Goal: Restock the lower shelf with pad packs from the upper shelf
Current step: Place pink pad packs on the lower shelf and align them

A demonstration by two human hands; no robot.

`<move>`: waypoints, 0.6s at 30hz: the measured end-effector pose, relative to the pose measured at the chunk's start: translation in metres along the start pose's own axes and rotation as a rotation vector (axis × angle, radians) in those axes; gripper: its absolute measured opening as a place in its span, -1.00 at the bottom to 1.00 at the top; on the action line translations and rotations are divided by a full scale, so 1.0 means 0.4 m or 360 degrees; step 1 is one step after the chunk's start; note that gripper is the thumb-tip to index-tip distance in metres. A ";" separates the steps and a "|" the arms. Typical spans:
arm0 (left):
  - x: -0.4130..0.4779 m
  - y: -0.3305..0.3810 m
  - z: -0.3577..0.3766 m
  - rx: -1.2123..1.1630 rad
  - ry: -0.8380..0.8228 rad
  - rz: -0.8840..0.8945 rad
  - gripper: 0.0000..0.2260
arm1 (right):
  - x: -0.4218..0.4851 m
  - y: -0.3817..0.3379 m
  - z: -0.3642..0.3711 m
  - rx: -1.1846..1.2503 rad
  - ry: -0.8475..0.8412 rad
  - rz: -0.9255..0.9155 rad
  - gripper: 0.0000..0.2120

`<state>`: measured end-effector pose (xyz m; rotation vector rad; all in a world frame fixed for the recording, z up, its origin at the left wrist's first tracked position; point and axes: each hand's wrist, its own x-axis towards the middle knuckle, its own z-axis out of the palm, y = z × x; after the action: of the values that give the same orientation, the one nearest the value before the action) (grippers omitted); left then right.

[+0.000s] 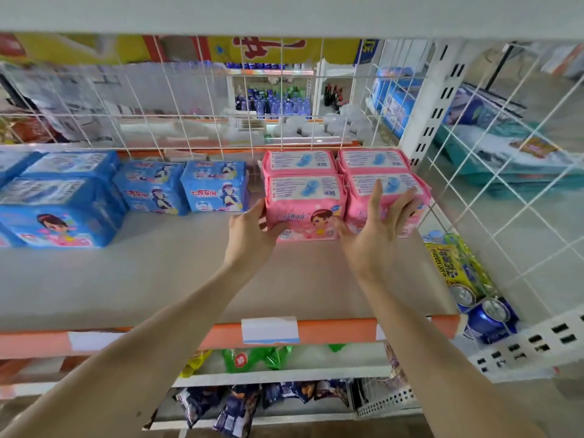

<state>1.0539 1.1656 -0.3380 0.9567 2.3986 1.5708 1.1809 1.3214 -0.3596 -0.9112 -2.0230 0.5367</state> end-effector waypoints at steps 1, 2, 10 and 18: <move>0.001 0.002 0.003 -0.0009 0.0003 -0.0013 -0.56 | 0.001 -0.001 0.000 -0.0006 -0.0008 0.0006 -0.03; 0.001 0.004 0.003 -0.0016 -0.0003 -0.0029 -0.55 | 0.002 -0.004 -0.002 -0.0009 -0.0020 0.0016 -0.05; -0.026 0.016 -0.052 0.0192 -0.0113 -0.0149 -0.35 | -0.025 -0.029 -0.093 -0.0170 -0.0268 0.0016 -0.03; -0.129 0.067 -0.159 0.0262 -0.0114 0.0223 -0.30 | -0.100 -0.170 -0.182 -0.0247 -0.0378 -0.0247 -0.26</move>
<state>1.0797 1.0939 -0.2983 1.2144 2.4904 1.3703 1.2288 1.2500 -0.2954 -0.8023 -2.3549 0.4221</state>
